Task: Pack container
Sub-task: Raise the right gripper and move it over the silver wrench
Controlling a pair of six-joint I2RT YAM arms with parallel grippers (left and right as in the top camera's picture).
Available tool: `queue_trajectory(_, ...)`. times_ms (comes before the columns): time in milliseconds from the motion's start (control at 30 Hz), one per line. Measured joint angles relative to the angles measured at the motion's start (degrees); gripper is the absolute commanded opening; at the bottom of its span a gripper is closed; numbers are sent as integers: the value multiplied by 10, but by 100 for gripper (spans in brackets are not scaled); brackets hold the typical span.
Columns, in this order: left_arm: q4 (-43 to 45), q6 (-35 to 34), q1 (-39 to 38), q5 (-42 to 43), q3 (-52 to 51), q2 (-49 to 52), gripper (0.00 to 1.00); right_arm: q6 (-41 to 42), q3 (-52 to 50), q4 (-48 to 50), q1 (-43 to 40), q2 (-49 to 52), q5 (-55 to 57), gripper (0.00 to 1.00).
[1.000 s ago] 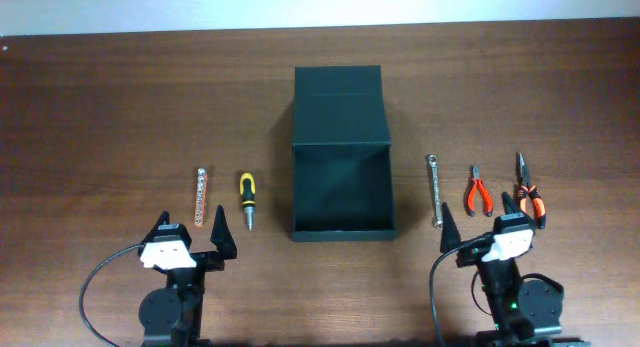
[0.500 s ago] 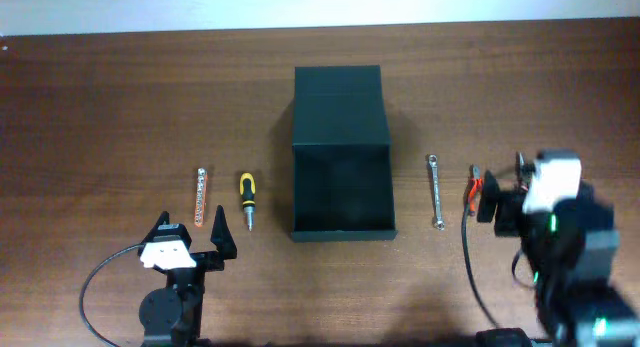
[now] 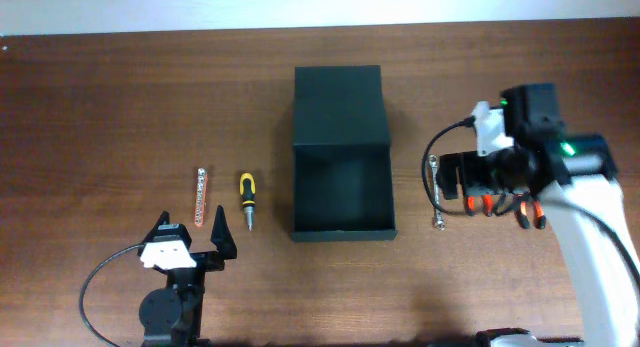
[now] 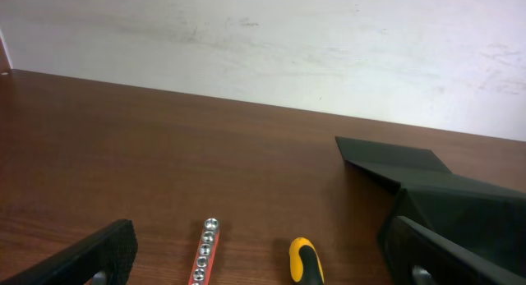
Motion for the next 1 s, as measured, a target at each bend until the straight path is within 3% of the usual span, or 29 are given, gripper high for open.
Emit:
queue_trajectory(367,0,0,0,0,0,0,99,0,128,-62,-26,183,-8,99)
queue_trajectory(567,0,0,0,0,0,0,99,-6,153,-16,-31,190,-8,99)
queue_trajectory(1000,0,0,0,0,0,0,99,-28,153,-14,-31,200,24,99)
